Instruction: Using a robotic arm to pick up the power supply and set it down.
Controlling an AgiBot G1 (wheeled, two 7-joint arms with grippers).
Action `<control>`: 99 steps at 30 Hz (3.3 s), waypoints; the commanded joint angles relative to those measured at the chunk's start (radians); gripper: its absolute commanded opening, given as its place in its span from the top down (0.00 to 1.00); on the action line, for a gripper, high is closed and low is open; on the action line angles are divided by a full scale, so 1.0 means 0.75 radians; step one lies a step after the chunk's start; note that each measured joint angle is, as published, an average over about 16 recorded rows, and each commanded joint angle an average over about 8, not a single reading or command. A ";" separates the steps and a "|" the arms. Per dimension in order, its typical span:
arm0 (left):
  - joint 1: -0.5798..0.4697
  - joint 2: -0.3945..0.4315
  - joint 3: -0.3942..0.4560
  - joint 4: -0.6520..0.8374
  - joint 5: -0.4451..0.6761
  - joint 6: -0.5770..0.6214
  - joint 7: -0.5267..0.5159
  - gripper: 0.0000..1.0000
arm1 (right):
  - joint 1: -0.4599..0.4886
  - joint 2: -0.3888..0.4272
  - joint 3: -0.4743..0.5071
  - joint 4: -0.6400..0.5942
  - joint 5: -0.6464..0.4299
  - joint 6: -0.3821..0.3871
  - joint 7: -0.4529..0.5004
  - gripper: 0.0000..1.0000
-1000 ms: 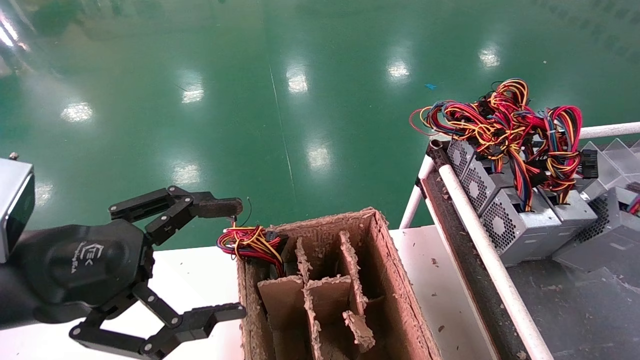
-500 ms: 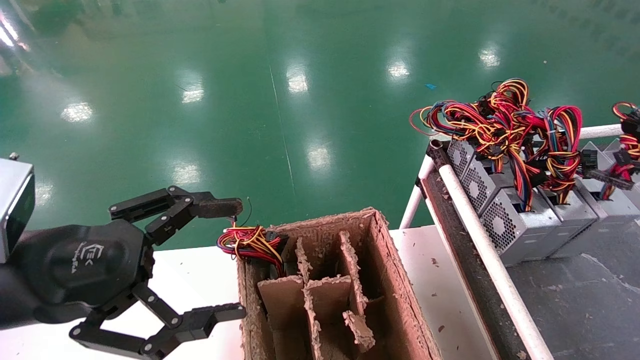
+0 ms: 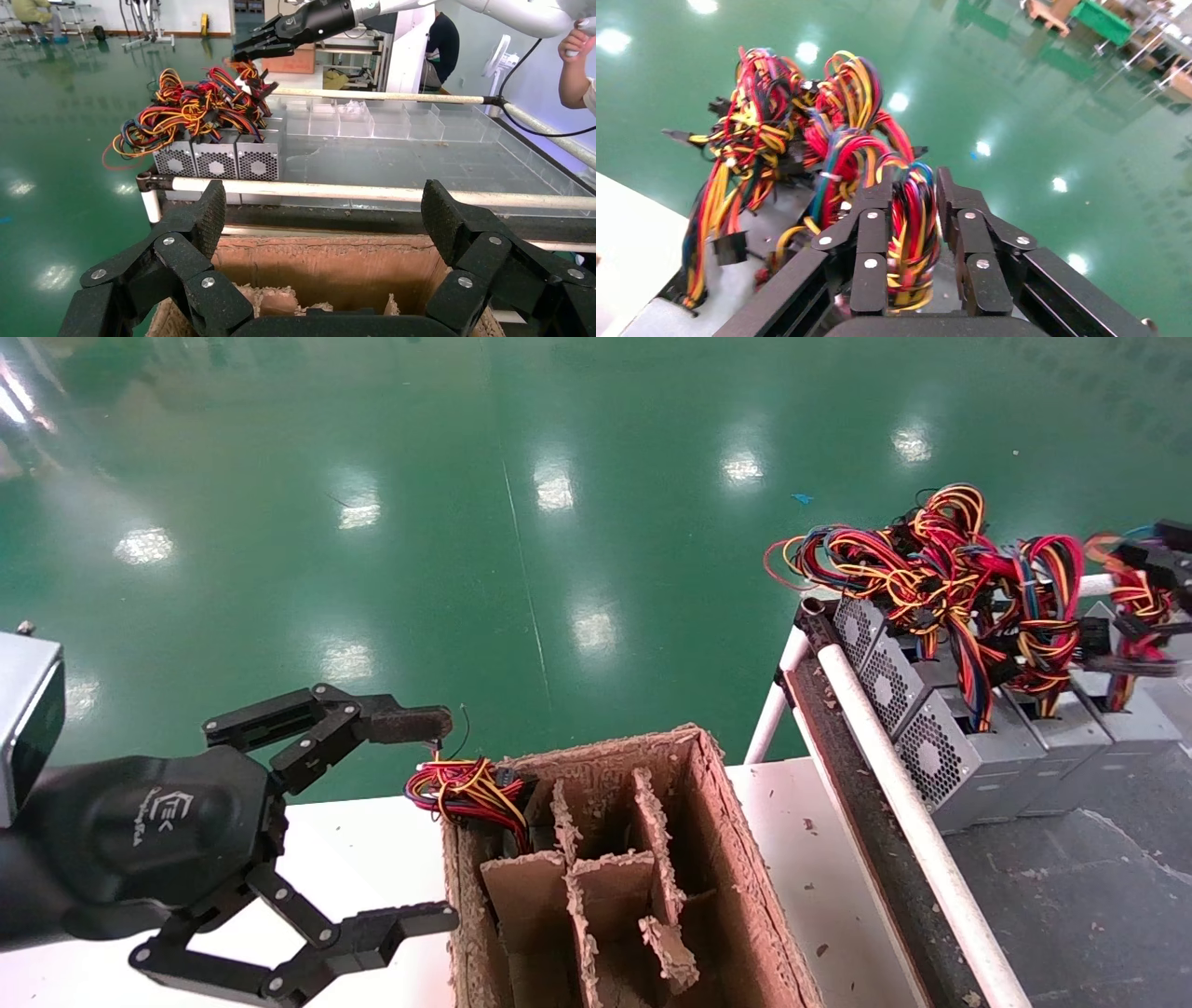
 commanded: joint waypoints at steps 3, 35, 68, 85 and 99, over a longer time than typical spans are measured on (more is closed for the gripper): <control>0.000 0.000 0.000 0.000 0.000 0.000 0.000 0.00 | 0.037 -0.004 -0.012 -0.020 0.005 -0.042 0.016 0.00; 0.000 0.000 0.000 0.000 -0.001 0.000 0.000 0.00 | 0.075 -0.138 -0.036 -0.014 0.313 -0.405 -0.063 0.00; 0.000 0.000 0.000 0.000 -0.001 0.000 0.000 0.00 | 0.041 -0.286 -0.140 0.112 0.613 -0.824 -0.144 0.00; 0.001 0.000 0.000 0.001 -0.001 -0.001 0.000 0.00 | 0.034 -0.316 -0.163 0.138 0.677 -0.909 -0.161 0.00; 0.001 0.000 0.000 0.001 -0.001 -0.001 0.001 0.00 | 0.034 -0.312 -0.159 0.134 0.666 -0.897 -0.159 0.00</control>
